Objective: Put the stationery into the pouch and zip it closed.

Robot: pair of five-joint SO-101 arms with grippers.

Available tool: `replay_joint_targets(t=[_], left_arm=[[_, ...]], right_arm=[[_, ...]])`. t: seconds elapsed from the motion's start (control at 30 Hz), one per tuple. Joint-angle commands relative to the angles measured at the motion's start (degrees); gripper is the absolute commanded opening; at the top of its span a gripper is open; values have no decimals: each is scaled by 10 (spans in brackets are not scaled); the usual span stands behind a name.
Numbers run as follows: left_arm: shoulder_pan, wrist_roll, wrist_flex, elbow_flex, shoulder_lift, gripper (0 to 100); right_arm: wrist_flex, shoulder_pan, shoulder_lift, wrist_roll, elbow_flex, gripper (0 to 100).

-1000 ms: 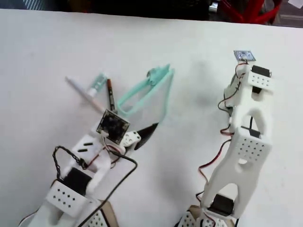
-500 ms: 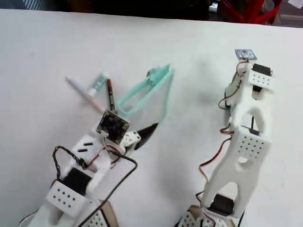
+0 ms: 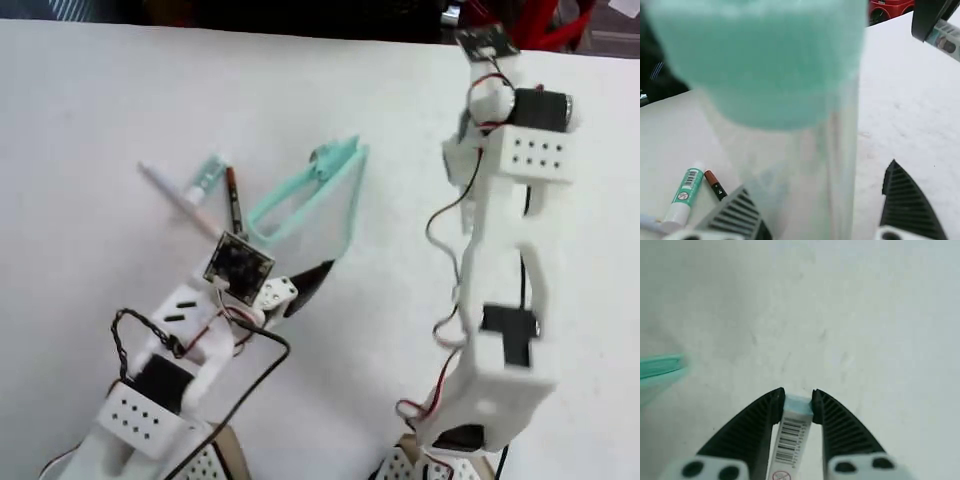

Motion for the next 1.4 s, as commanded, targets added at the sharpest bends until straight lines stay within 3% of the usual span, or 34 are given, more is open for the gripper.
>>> replay_joint_targets(t=[0.0,0.2,0.4,0.6,1.0,1.37], left_arm=[[-7,2,-13,-34,2,297],[-4,2,-13,-33,2,297],[-5,2,-15,-33,2,297],[-6,2,-14,-33,2,297],[-7,1,-15,-33,2,297],[-7,1,-15,-33,2,297]], right_arm=[[4,-29,-134,-32,31,18],[-55,-104,-314,-38,108,18],[-182,-273,-490,-71,115,18],[-311,-393,-524,-128,202,18],[-525,-425,-612,-131,510,17],[-566,-424,-661,-130,606,17]])
